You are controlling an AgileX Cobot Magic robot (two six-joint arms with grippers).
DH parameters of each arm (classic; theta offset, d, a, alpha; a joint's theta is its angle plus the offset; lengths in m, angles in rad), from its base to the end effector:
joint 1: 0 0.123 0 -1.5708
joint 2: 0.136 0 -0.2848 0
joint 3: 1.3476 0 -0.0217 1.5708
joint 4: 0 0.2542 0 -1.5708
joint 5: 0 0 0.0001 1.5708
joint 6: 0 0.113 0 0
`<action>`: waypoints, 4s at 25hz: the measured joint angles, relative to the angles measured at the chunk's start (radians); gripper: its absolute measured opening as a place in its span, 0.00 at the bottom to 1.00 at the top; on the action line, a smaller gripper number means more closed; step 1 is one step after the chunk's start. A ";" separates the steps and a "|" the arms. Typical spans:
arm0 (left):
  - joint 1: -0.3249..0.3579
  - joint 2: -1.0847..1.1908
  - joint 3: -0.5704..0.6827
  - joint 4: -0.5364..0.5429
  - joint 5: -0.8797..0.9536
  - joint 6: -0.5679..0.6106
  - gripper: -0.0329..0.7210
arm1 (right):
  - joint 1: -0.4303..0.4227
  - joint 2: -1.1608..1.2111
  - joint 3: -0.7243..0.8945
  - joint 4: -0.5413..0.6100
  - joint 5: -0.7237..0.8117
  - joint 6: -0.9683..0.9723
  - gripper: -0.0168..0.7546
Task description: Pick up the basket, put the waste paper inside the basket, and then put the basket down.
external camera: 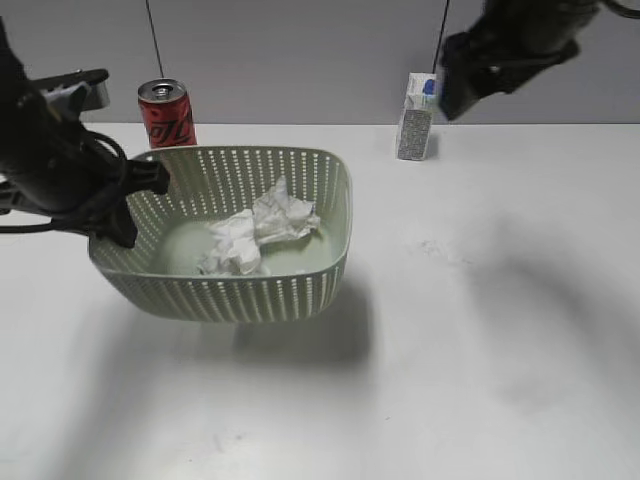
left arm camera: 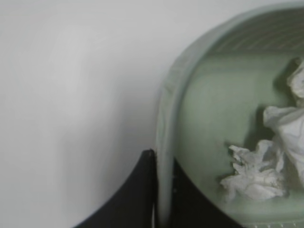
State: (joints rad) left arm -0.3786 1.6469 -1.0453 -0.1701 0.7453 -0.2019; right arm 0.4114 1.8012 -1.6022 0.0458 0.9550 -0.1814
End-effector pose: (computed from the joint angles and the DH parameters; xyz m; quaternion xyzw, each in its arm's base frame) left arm 0.2990 -0.1329 0.1886 0.0343 0.9852 -0.1080 0.1288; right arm 0.3755 0.1685 0.2832 -0.2750 0.9283 0.0499 0.2452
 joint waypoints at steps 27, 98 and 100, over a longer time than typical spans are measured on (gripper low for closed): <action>-0.134 0.372 -0.421 -0.025 0.054 0.001 0.90 | -0.276 -1.122 0.935 0.030 -0.067 0.004 0.79; 0.391 -1.652 0.531 0.003 0.267 0.334 0.83 | -0.276 -1.806 1.185 -0.104 -0.008 0.251 0.79; 0.390 -1.652 0.534 -0.004 0.270 0.346 0.83 | -0.276 -1.806 1.185 -0.102 -0.008 0.251 0.79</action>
State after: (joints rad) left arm 0.0113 -0.0055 -0.5112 -0.1742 1.0154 0.1444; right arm 0.1352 -0.0051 -0.4171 -0.0562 0.9466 0.0694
